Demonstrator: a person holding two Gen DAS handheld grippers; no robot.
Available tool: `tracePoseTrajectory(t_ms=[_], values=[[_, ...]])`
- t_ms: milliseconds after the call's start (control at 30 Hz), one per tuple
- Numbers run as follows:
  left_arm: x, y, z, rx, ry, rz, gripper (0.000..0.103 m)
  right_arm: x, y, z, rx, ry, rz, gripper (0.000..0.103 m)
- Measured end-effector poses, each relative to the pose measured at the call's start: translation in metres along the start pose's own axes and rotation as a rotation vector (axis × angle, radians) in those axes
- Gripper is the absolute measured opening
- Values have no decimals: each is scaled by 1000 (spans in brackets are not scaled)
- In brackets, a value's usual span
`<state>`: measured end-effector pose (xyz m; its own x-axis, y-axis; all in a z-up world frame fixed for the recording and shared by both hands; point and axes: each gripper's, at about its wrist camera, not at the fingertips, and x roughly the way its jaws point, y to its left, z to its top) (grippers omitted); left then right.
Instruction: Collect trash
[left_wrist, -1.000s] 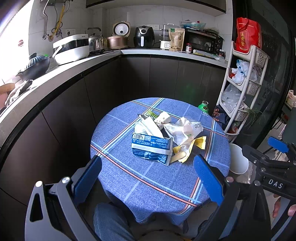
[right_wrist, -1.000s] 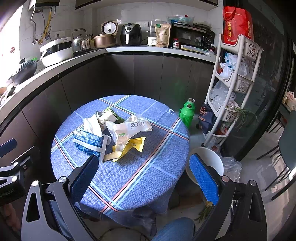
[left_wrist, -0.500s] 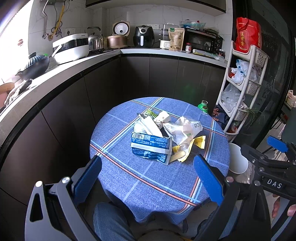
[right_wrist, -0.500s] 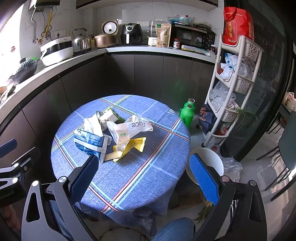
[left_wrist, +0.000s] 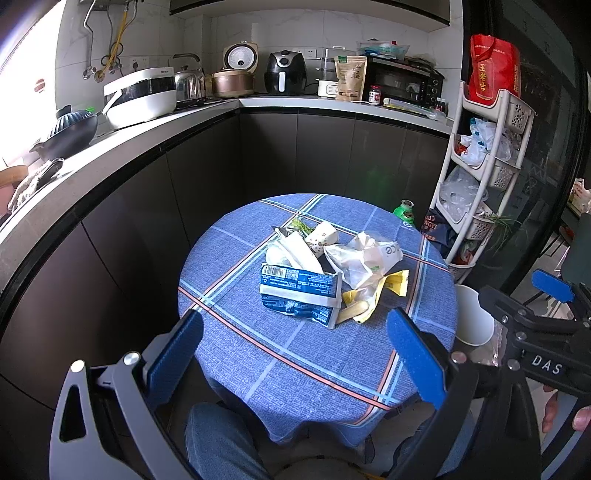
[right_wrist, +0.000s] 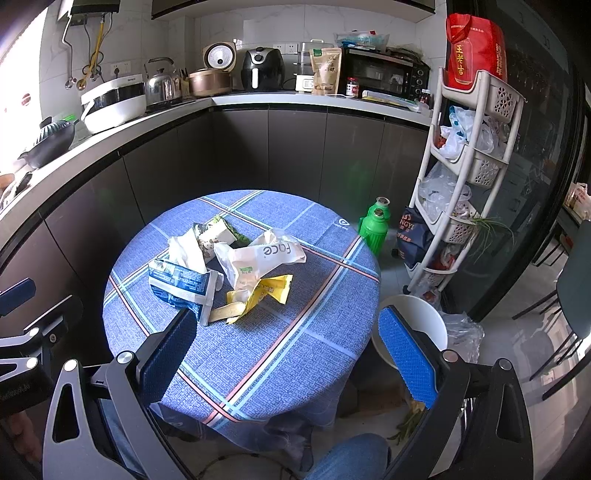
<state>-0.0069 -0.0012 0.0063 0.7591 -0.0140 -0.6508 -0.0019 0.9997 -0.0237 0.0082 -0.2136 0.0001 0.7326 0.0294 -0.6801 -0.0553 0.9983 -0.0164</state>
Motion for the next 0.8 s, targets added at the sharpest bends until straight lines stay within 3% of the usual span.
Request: tracePoseTrajectory(t_ms=[800], values=[[-1, -1, -1, -2, 3, 0, 99, 1, 1, 0, 1, 6, 0, 94]])
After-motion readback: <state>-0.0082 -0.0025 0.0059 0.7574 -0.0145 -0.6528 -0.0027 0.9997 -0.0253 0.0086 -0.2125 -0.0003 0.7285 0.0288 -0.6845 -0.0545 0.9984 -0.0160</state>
